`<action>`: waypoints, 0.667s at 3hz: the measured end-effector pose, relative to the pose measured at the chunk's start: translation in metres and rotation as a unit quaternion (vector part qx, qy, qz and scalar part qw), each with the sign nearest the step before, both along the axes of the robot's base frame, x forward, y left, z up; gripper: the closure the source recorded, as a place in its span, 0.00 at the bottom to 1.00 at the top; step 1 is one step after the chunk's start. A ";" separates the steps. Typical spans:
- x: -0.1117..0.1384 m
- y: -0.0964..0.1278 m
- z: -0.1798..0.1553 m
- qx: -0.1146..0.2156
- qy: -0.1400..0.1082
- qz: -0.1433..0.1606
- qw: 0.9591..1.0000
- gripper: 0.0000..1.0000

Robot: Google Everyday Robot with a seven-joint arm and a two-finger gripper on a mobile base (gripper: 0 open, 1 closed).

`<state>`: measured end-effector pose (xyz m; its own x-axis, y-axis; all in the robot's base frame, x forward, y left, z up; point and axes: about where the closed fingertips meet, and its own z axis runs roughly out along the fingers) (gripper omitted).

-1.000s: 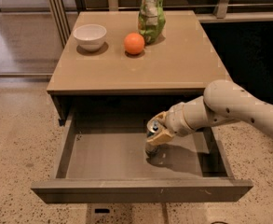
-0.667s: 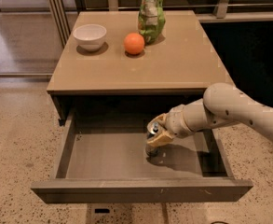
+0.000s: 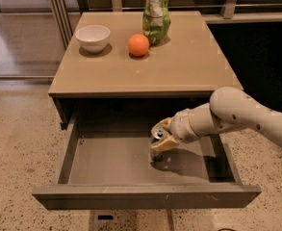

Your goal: Place redbull can into top drawer

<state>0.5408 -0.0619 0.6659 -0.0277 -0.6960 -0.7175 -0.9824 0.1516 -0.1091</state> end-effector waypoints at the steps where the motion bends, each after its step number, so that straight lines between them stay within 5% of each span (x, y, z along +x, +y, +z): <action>1: 0.000 0.000 0.000 0.000 0.000 0.000 1.000 0.58; 2: 0.000 0.000 0.000 0.000 0.000 0.000 1.000 0.34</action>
Offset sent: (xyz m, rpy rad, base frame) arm 0.0000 0.0000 0.0000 0.0000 0.0000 0.0000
